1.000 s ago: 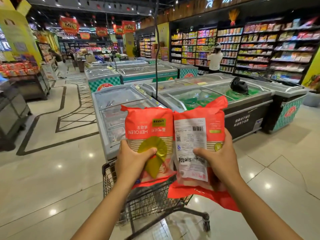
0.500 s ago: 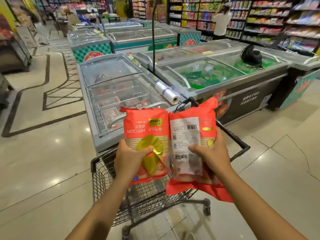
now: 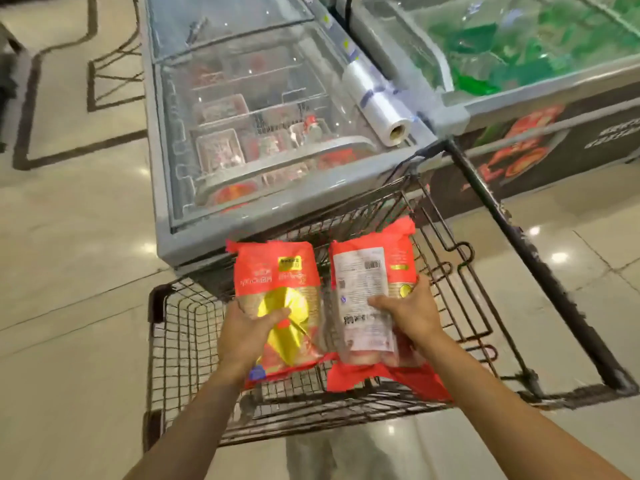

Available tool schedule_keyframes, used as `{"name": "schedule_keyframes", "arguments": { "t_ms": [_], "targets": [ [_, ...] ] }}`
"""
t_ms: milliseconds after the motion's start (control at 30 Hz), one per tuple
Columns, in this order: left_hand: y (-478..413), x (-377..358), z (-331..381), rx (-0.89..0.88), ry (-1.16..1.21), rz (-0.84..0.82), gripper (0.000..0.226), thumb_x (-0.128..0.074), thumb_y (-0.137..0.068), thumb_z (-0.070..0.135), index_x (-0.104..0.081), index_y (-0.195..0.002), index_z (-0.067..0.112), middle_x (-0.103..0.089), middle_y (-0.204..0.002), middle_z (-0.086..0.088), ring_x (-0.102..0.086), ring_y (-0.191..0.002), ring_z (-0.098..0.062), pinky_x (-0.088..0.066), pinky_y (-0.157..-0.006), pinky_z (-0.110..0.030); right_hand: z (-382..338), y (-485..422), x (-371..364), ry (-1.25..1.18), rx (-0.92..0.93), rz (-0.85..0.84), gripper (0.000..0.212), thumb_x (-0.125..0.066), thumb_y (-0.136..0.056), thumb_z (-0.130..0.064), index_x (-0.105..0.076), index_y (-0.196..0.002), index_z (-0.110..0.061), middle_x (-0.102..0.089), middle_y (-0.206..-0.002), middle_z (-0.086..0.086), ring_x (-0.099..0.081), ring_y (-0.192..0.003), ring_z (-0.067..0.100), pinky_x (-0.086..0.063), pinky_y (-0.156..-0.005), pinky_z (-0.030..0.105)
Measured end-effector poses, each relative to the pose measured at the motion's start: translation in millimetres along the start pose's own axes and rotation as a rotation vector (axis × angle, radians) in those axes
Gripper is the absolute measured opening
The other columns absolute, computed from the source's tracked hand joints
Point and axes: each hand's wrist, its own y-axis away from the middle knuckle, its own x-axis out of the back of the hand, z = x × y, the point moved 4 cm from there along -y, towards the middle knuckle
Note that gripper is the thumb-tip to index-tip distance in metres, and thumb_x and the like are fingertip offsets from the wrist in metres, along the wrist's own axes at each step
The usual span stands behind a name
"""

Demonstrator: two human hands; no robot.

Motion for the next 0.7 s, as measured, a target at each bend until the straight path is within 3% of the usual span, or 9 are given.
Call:
{"name": "schedule_keyframes", "arguments": {
  "t_ms": [133, 200, 367, 467, 600, 700],
  "targets": [
    [-53, -45, -54, 0.115, -0.075, -0.079, 0.070, -0.091, -0.047, 0.066, -0.070, -0.105, 0.032, -0.079, -0.087, 0.009, -0.076, -0.078, -0.017, -0.062, -0.078, -0.049, 55, -61, -33, 0.089, -0.133, -0.041, 0.075, -0.096, -0.049, -0.030, -0.047, -0.105, -0.036, -0.072, -0.100, -0.002, -0.072, -0.089, 0.023, -0.059, -0.086, 0.050],
    [-67, -56, -78, 0.183, -0.066, -0.101, 0.079, -0.093, -0.044, 0.069, -0.069, -0.109, 0.030, -0.079, -0.088, 0.006, -0.077, -0.077, -0.021, -0.063, -0.074, -0.051, 72, -75, -50, 0.104, -0.178, -0.065, 0.076, -0.097, -0.042, -0.031, -0.049, -0.101, -0.033, -0.073, -0.100, 0.001, -0.072, -0.088, 0.023, -0.059, -0.085, 0.050],
    [-107, -83, -106, 0.300, -0.051, -0.126, 0.046, -0.098, -0.060, 0.033, -0.075, -0.098, 0.019, -0.079, -0.078, 0.001, -0.076, -0.066, -0.020, -0.060, -0.067, -0.038, 118, -122, -94, 0.231, -0.260, -0.152, 0.081, -0.099, -0.051, -0.028, -0.049, -0.115, -0.030, -0.070, -0.107, 0.001, -0.069, -0.095, 0.024, -0.057, -0.089, 0.047],
    [-128, -88, -119, 0.369, -0.046, -0.143, 0.056, -0.098, -0.060, 0.038, -0.072, -0.105, 0.018, -0.077, -0.082, -0.002, -0.066, -0.056, -0.018, -0.048, -0.050, -0.025, 128, -141, -106, 0.235, -0.285, -0.171, 0.088, -0.097, -0.049, -0.032, -0.051, -0.124, -0.026, -0.071, -0.111, -0.001, -0.070, -0.098, 0.024, -0.056, -0.093, 0.048],
    [-173, -109, -149, 0.400, -0.043, -0.147, 0.041, -0.093, -0.071, 0.030, -0.068, -0.102, 0.022, -0.075, -0.083, -0.001, -0.065, -0.055, -0.010, -0.044, -0.042, -0.020, 156, -187, -141, 0.276, -0.299, -0.180, 0.087, -0.098, -0.055, -0.027, -0.050, -0.128, -0.026, -0.070, -0.112, -0.003, -0.069, -0.100, 0.023, -0.055, -0.096, 0.048],
    [-204, -118, -168, 0.432, -0.067, -0.158, 0.055, -0.095, -0.067, 0.036, -0.065, -0.108, 0.017, -0.076, -0.093, -0.007, -0.063, -0.051, -0.010, -0.043, -0.040, -0.019, 167, -214, -164, 0.263, -0.270, -0.170, 0.088, -0.097, -0.061, -0.024, -0.047, -0.134, -0.021, -0.069, -0.116, 0.000, -0.068, -0.103, 0.023, -0.054, -0.098, 0.044]
  ]
}}
